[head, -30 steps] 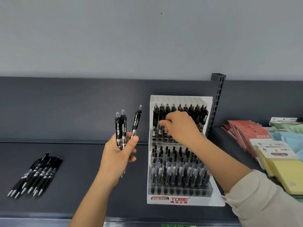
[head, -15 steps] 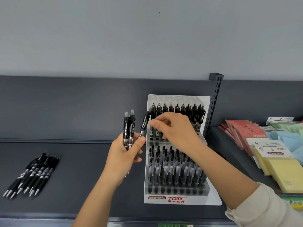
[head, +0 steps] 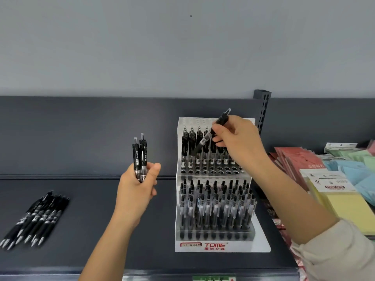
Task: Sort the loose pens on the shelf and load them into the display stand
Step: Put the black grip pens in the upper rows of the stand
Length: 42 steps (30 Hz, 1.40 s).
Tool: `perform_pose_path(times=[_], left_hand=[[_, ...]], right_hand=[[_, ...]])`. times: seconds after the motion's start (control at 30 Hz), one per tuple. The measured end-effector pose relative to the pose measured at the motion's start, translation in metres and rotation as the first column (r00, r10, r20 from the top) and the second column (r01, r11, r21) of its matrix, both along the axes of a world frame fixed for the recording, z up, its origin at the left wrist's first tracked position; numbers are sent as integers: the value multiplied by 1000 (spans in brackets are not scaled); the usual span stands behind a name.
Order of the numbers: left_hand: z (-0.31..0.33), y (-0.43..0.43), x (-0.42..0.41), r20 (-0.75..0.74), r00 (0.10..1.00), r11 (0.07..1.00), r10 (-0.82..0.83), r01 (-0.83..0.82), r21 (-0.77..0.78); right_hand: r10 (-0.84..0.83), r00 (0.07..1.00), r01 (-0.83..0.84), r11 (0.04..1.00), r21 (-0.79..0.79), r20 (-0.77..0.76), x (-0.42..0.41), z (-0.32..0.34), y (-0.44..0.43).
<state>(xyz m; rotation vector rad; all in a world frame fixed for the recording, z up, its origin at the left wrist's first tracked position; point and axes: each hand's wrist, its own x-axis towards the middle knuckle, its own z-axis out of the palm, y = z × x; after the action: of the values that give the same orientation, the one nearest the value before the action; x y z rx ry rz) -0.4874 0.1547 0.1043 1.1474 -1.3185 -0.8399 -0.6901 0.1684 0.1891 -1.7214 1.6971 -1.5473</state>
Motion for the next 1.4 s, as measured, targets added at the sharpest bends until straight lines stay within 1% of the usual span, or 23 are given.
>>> perform_pose_path(times=[0.1, 0.2, 0.3, 0.4, 0.47, 0.57, 0.67, 0.73, 0.87, 0.97, 1.03, 1.1, 1.2, 1.3, 1.4], left_hand=[[0, 1, 1, 32, 999, 1000, -1, 1, -6], [-1, 2, 1, 55, 998, 1000, -20, 21, -6], [-1, 4, 2, 20, 999, 999, -44, 44, -10], [-3, 2, 5, -46, 996, 997, -72, 72, 8], [-4, 1, 5, -76, 993, 995, -88, 90, 33], [-3, 1, 4, -80, 990, 993, -112, 115, 33], [-4, 1, 2, -68, 989, 991, -129, 130, 15], [-4, 1, 1, -69, 988, 991, -135, 136, 4], [-3, 1, -3, -66, 986, 988, -155, 155, -6], [-1, 2, -7, -42, 983, 984, -179, 178, -24], [1, 3, -10, -15, 980, 979, -199, 198, -52], [2, 3, -16, 7, 974, 971, -224, 224, -86], [2, 5, -25, 55, 963, 957, -264, 269, -113], [3, 5, -31, 48, 957, 949, -286, 290, -126], [0, 2, -29, 22, 965, 958, -260, 261, -120]], right_hand=[[-43, 980, 48, 999, 21, -192, -2, -2, -6], [-44, 951, 69, 995, 70, -305, 3, -4, -11], [-47, 921, 100, 988, 117, -386, 6, -4, -15], [-26, 895, 113, 979, 169, -446, 7, -7, -21], [11, 881, 119, 962, 244, -473, 8, -10, -26], [69, 822, 163, 923, 350, -565, 11, -17, -30], [46, 763, 214, 923, 319, -644, 15, -20, -31], [30, 749, 229, 926, 302, -661, 16, -20, -31], [33, 791, 198, 931, 306, -611, 11, -20, -26], [-22, 826, 169, 963, 210, -563, 10, -19, -14], [23, 896, 69, 980, 189, -443, 15, -17, -2], [143, 948, -81, 972, 220, -284, 25, -17, 8], [274, 959, -253, 940, 228, -65, 33, -24, 13], [289, 955, -296, 934, 198, 66, 29, -26, 14], [214, 969, -232, 959, 163, 123, 15, -19, 14]])
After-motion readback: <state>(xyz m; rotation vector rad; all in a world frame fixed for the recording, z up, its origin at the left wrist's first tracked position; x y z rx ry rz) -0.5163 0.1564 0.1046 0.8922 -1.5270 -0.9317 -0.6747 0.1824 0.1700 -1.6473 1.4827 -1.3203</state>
